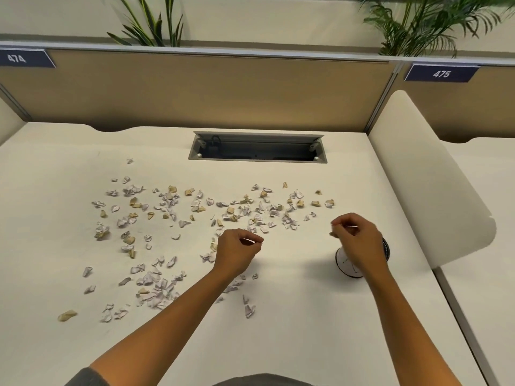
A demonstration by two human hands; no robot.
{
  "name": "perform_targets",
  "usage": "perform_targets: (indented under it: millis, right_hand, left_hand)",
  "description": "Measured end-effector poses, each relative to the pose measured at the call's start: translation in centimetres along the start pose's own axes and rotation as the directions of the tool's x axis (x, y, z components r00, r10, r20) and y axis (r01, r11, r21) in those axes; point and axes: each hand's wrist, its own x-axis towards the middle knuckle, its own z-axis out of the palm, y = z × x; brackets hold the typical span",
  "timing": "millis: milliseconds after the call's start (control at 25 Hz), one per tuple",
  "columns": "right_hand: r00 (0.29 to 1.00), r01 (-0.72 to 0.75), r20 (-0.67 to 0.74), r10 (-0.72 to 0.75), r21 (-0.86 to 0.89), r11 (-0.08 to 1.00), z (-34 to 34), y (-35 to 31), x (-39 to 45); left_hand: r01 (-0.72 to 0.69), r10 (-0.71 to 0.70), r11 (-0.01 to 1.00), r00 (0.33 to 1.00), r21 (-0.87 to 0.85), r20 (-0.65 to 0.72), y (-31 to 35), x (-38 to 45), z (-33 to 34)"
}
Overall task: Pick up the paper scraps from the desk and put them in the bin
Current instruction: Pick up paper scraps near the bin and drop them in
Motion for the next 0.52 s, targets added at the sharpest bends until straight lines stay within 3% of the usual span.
perform_targets:
  millis: [200,520]
  right_hand:
    - [0.997,-0.024,-0.073,0.014,-0.140,0.990,-4.2,1.3,0.1]
    - [0.999,-0.035,-0.003,0.035,-0.175,0.984,-6.7,2.8,-0.3]
  left_hand:
    - [-0.054,0.055,0.998,0.997,-0.028,0.054,3.0,0.0,2.4]
    - [-0.140,0.149,0.989,0.956,-0.053,0.253,8.5,-0.7,8.2]
